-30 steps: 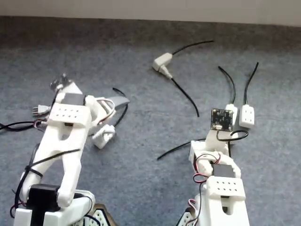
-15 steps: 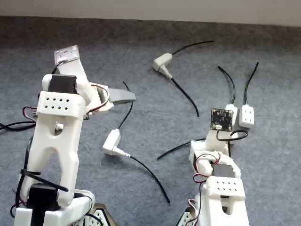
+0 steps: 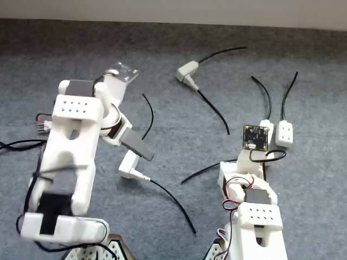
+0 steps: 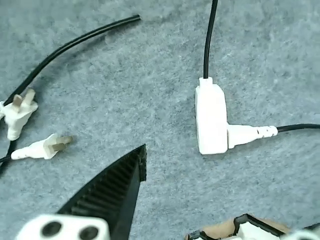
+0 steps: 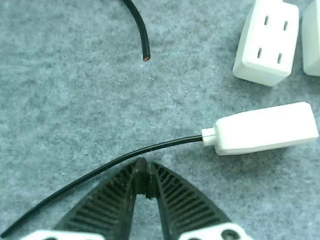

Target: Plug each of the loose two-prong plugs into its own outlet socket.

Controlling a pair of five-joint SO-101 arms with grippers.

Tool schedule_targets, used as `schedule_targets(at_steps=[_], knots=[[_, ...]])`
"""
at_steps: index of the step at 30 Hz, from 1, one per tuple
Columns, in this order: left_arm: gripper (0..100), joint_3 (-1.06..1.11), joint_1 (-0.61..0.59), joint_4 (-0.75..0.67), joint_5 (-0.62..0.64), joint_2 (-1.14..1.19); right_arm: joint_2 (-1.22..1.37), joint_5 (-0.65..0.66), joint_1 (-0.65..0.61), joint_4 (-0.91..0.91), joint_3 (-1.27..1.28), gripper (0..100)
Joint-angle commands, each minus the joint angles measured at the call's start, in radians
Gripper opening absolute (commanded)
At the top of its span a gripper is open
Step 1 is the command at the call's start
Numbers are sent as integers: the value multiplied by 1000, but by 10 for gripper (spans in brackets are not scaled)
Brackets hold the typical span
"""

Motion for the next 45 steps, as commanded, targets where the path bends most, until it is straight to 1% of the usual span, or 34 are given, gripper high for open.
schedule_targets(at_steps=[1,6,8,10,13,16,22,27,29,34,37,40,43,45], knots=[[548,-88,-5,9,-25,157,-19,-11,4,-19,-2,6],[548,-160,5,25,-32,309,-18,-11,4,-24,-2,6],[540,-159,15,29,-87,343,-15,-11,4,-41,-2,6],[496,-159,36,28,-117,374,-15,-11,4,-41,-1,6],[391,-159,58,25,-118,403,-15,-11,4,-41,-1,6],[328,-157,85,23,-120,438,-15,-11,4,-41,-1,6],[320,-166,136,12,-115,519,-15,-11,4,-41,-1,6],[319,-157,139,-92,-97,522,-15,-11,4,-41,-1,6],[319,-166,137,-101,-78,521,-15,-11,4,-41,-1,6],[320,-174,142,-98,-77,518,-15,-11,4,-41,-1,6],[322,-196,136,-86,-72,472,-15,-11,4,-41,-1,6],[323,-197,137,-44,-69,369,-15,-11,4,-41,-1,6],[323,-194,140,-44,-3,275,-15,-11,4,-41,-1,6],[323,-193,140,-48,31,268,-15,-11,4,-41,-1,6]])
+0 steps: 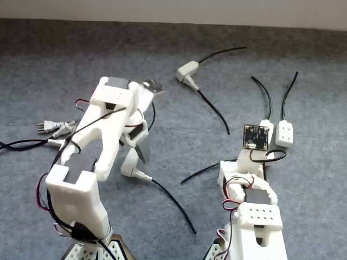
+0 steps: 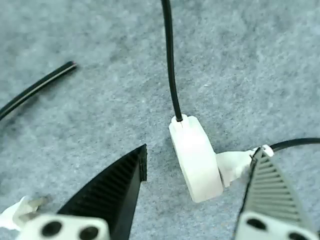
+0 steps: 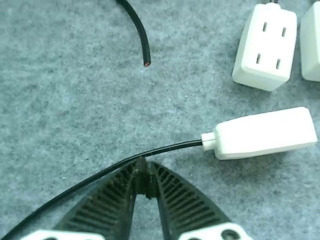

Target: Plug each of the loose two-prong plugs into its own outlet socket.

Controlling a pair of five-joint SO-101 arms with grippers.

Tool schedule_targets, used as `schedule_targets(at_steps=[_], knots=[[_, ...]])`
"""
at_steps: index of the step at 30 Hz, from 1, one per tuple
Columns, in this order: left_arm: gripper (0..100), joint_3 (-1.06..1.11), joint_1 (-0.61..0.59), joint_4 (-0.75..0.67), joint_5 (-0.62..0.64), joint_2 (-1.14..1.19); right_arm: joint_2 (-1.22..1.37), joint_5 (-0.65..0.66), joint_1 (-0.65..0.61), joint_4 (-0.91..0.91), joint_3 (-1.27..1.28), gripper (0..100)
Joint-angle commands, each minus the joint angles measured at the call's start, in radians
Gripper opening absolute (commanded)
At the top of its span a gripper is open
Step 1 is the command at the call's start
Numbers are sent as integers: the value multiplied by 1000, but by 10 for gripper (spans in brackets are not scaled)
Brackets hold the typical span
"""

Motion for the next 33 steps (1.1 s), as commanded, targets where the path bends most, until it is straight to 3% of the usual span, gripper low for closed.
schedule_targets(at_steps=[1,14,18,22,27,33], knots=[[322,-28,18,3,41,-58,-15,-11,4,-21,-4,6],[317,-27,13,-75,110,130,-15,-11,4,-21,-4,6],[196,16,22,-83,100,113,-15,-11,4,-21,-4,6],[11,71,71,-75,-31,93,-15,-11,4,-21,-4,6],[5,104,91,-83,-41,59,-15,-11,4,-21,-4,6],[6,-151,91,-83,-40,-7,-15,-11,4,-21,-4,6]])
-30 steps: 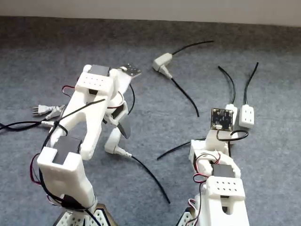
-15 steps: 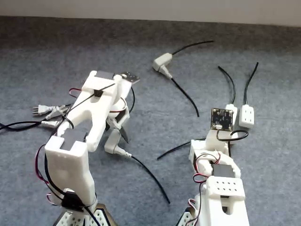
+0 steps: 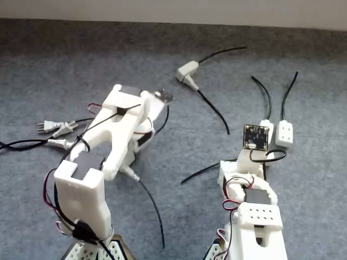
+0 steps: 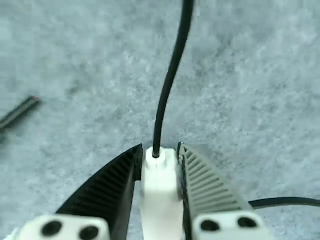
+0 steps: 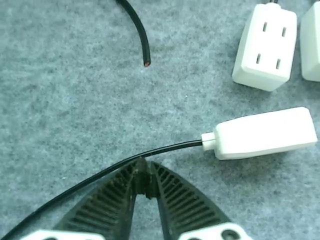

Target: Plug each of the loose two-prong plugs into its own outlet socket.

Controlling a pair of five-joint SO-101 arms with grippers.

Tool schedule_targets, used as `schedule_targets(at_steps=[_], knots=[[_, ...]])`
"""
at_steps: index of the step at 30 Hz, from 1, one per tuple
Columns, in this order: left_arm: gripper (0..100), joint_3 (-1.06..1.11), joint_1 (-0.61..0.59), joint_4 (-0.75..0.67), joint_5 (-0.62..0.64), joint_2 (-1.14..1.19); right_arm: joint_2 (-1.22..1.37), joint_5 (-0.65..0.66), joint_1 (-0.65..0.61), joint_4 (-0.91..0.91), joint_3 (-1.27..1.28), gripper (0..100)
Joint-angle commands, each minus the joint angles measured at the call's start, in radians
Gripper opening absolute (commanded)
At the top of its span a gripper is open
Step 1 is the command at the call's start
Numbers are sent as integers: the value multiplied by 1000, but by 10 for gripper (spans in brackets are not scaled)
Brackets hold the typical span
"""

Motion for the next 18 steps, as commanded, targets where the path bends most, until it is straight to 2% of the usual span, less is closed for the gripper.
schedule_targets(at_steps=[1,9,13,18], knots=[[6,-206,27,-9,-5,-74,-15,-11,4,-21,-4,6],[6,-638,79,-9,5,73,-15,-11,4,-21,-4,6],[6,-924,73,-11,100,246,-15,-11,4,-21,-4,6],[6,-1330,74,-43,114,496,-15,-11,4,-21,-4,6]])
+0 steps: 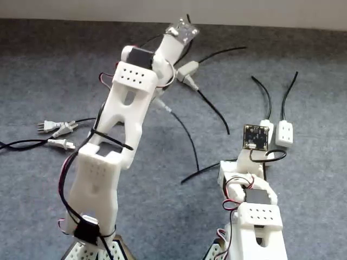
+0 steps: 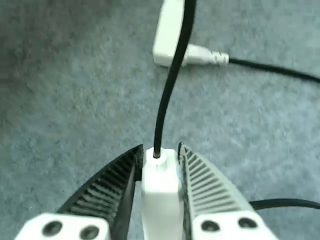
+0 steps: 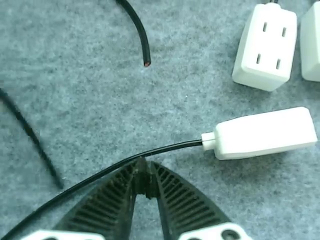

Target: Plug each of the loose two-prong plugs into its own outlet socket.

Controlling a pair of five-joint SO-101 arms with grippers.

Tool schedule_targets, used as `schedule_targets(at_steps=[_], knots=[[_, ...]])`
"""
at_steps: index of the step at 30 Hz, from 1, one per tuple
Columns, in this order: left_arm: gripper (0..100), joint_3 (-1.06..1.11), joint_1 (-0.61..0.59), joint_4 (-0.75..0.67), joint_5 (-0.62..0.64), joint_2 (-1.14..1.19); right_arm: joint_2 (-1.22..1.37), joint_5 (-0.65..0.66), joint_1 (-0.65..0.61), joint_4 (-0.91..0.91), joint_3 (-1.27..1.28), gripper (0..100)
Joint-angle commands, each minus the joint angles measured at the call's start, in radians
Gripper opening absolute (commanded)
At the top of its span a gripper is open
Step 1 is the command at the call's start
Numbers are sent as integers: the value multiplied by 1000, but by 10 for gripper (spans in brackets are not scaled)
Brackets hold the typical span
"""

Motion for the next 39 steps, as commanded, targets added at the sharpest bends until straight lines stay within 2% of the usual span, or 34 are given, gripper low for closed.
schedule_targets(at_steps=[1,5,10,15,18,23,29,32,36,39], knots=[[6,-326,12,-60,12,131,-15,-11,4,-21,-4,6],[6,-443,5,-180,14,271,-15,-11,4,-21,-4,6],[16,-352,-25,-364,15,344,-15,-11,4,-21,-4,6],[162,-202,-24,-540,12,372,-15,-9,4,-21,-4,6],[186,-179,-25,-562,12,378,-15,-9,4,-19,-4,6],[190,-217,-41,-442,11,369,-13,-9,4,-19,-4,6],[318,-392,-104,-149,9,338,-13,-9,4,-19,-4,6],[333,-507,-130,28,9,300,-13,-9,4,-19,-4,6],[332,-608,-94,272,-44,243,-18,-11,10,-19,-4,6],[330,-585,-44,330,-18,185,-19,-11,22,-15,-5,6]])
